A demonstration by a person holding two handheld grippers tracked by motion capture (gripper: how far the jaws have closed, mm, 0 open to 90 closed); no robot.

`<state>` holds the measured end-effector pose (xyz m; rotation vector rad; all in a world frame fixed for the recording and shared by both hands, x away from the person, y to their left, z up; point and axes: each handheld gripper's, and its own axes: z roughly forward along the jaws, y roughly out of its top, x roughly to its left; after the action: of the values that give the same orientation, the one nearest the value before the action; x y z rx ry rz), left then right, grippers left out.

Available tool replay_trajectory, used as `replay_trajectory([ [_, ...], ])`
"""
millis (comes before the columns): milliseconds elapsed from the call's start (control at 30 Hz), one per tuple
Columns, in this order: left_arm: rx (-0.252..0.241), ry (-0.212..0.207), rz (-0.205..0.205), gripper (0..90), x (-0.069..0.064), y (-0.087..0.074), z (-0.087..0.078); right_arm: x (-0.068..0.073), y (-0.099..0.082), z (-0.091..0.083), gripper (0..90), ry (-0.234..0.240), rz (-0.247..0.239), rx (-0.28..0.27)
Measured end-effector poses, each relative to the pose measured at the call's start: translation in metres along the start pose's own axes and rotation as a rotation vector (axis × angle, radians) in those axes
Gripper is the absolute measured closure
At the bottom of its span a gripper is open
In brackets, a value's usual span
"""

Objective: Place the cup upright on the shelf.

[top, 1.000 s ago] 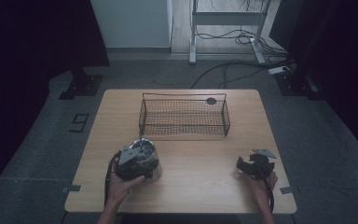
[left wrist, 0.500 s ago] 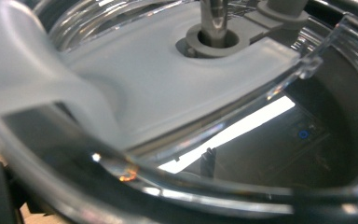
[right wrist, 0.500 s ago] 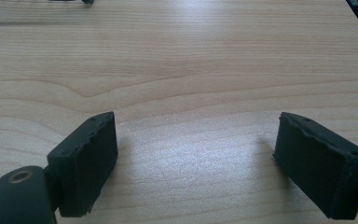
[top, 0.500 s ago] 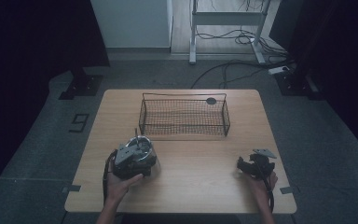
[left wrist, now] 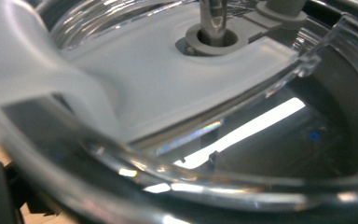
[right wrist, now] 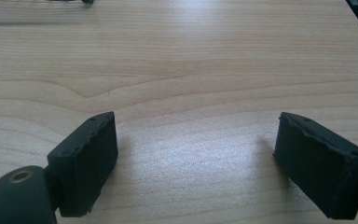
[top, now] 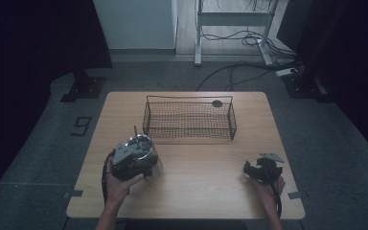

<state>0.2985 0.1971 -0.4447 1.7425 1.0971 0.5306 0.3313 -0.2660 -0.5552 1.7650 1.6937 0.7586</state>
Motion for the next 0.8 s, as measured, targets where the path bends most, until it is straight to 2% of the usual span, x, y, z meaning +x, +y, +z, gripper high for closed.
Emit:
replay_trajectory([
  [133, -0.003, 0.016, -0.026, 3.6, 0.003, 0.009, -0.002, 0.0, 0.0, 0.0, 13.0, 0.0, 0.0, -0.002],
  [267, -0.002, 0.025, -0.015, 3.6, 0.001, 0.016, -0.002, 0.0, 0.0, 0.0, 13.0, 0.0, -0.001, 0.0],
  [633, -0.017, 0.022, -0.038, 3.6, 0.004, 0.037, 0.008, 0.0, 0.001, 0.001, 13.0, -0.004, 0.004, -0.002],
  [800, -0.028, 0.036, -0.033, 3.7, 0.002, 0.049, 0.013, 0.0, 0.001, 0.001, 13.0, -0.006, 0.006, -0.002],
])
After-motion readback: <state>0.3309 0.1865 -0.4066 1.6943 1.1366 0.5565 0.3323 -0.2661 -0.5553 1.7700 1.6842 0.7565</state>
